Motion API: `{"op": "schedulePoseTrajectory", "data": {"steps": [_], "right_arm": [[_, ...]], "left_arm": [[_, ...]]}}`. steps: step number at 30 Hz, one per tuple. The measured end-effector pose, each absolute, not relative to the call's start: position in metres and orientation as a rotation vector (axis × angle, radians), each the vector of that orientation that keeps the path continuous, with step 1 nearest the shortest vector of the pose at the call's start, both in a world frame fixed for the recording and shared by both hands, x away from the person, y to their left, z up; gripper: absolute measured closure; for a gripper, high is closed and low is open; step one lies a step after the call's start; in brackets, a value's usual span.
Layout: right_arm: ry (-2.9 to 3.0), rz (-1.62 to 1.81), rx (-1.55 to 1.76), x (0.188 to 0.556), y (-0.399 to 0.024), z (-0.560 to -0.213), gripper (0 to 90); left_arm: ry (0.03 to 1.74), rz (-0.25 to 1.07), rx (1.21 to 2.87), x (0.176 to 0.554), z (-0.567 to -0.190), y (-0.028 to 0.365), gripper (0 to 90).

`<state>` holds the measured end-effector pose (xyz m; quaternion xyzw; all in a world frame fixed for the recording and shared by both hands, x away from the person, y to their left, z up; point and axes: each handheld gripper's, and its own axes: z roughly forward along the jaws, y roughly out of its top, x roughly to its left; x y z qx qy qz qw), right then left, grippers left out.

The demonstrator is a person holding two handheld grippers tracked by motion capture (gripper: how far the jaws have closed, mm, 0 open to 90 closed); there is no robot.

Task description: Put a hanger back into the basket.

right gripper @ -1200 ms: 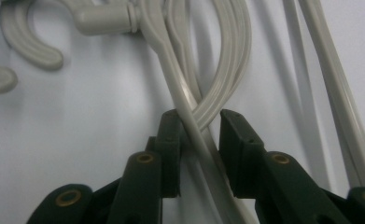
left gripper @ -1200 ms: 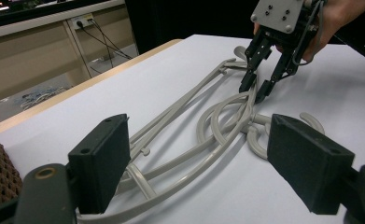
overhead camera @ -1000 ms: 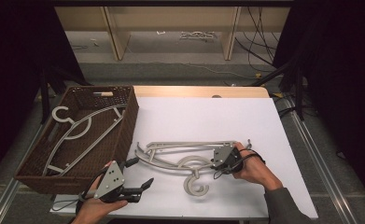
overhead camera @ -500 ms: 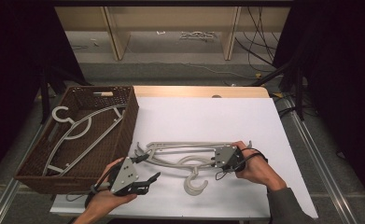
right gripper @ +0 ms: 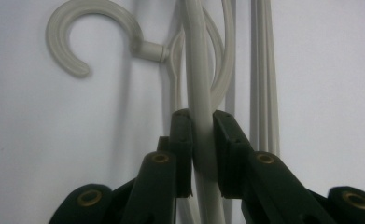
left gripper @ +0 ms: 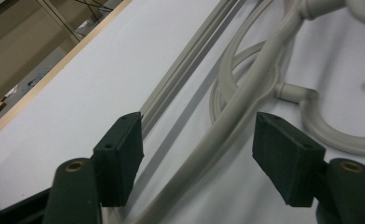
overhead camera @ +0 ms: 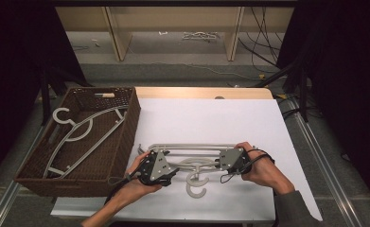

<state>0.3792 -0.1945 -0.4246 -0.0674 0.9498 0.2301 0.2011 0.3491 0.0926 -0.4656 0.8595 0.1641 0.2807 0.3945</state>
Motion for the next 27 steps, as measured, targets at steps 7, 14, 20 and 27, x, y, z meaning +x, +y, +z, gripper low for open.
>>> {"op": "schedulePoseTrajectory", "data": {"steps": [7, 14, 20, 27], "right_arm": [[2.644, 0.641, -0.204, 0.377, -0.194, -0.42, 79.8], [2.633, 0.654, -0.204, 0.377, -0.193, -0.419, 79.6], [2.619, 0.679, -0.22, 0.376, -0.193, -0.414, 79.8], [2.578, 0.717, -0.196, 0.377, -0.198, -0.407, 78.2]], "left_arm": [[0.311, 0.699, 2.214, 0.355, -0.465, 0.08, 50.2], [0.197, 0.697, 2.27, 0.357, -0.459, 0.067, 62.2], [0.103, 0.728, 2.342, 0.359, -0.451, 0.06, 72.4], [-0.03, 0.77, 2.357, 0.357, -0.439, 0.057, 76.7]]}}
